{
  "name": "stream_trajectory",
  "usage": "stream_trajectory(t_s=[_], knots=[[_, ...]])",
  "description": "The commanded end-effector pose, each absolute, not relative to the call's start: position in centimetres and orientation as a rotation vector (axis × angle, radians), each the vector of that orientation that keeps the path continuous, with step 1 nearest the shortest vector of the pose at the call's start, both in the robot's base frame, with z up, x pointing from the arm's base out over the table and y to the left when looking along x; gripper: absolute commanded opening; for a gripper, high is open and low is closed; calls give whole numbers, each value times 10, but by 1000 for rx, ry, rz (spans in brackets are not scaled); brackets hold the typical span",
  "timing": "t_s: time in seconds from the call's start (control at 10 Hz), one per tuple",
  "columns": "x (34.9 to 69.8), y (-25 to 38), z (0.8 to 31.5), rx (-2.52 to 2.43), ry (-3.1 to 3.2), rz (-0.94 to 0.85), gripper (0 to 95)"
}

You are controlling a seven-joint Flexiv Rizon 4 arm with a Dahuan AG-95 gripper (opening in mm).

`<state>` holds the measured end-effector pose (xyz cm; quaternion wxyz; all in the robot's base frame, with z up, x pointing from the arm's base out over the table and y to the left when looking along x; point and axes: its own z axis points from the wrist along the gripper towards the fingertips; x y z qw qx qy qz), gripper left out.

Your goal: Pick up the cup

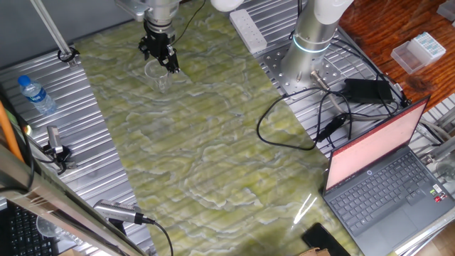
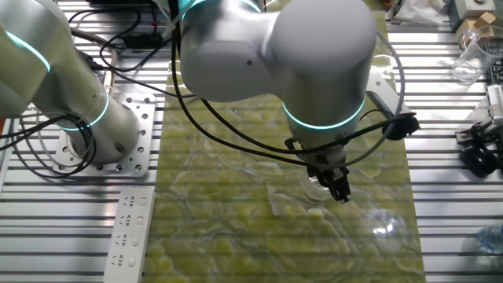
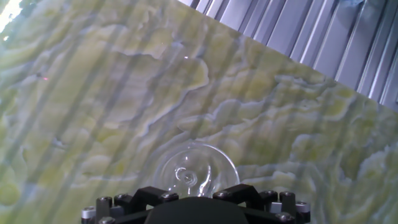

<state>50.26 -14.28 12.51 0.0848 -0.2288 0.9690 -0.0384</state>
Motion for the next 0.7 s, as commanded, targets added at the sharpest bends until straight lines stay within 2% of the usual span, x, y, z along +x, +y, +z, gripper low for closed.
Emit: stream_trajectory(t_s=[0.1, 0.7], knots=[[504, -144, 124, -682, 2890, -115, 950], [510, -146, 123, -657, 2944, -73, 950]])
